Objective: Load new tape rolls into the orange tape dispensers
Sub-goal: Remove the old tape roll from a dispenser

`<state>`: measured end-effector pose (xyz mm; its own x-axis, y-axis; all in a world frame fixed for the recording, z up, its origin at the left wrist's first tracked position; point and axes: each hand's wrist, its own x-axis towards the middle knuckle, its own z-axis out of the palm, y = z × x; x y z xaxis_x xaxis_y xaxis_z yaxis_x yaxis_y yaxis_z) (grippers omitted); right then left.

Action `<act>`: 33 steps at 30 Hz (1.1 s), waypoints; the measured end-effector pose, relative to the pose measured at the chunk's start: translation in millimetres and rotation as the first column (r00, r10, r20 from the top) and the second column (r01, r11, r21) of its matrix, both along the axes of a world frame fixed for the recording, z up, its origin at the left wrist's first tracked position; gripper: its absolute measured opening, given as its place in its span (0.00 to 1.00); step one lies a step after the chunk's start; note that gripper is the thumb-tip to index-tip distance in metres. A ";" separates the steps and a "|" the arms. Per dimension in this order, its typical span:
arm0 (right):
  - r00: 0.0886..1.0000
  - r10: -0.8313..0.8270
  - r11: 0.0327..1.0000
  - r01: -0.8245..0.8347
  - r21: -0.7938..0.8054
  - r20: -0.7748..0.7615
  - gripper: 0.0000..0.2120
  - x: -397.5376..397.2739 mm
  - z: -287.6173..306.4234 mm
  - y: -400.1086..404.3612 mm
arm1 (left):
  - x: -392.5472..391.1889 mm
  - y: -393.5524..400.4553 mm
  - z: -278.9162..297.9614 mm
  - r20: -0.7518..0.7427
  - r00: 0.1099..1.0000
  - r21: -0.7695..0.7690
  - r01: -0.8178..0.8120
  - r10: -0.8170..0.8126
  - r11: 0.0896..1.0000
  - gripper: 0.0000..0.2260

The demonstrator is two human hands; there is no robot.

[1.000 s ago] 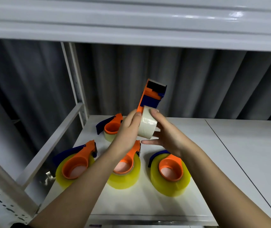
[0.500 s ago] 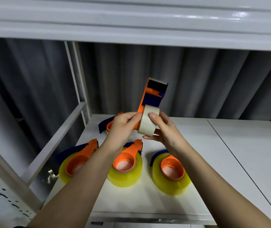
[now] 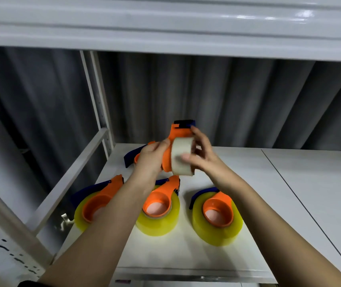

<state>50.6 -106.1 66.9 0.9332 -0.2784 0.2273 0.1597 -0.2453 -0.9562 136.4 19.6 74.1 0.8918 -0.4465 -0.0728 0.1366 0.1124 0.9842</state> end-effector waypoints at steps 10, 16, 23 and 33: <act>0.960 0.086 0.894 0.044 0.446 -0.267 0.20 4.8 2.8 -10.2 | -4.9 4.5 -7.0 0.431 0.871 0.171 0.178 -0.236 0.969 0.09; 0.989 -0.033 0.966 0.068 0.249 -0.141 0.21 10.3 -3.5 -4.5 | -0.4 1.1 -3.0 0.336 0.929 0.152 0.105 -0.151 0.983 0.08; 0.987 -0.145 0.984 0.151 -0.094 0.070 0.22 10.3 -14.0 -12.0 | 5.7 -8.4 -8.1 0.111 0.992 0.054 0.058 -0.064 0.997 0.04; 0.985 -0.061 0.860 0.133 -0.492 0.160 0.44 -3.7 -8.5 -27.2 | 11.4 -18.4 -10.4 -0.136 0.989 -0.089 0.052 -0.064 0.995 0.13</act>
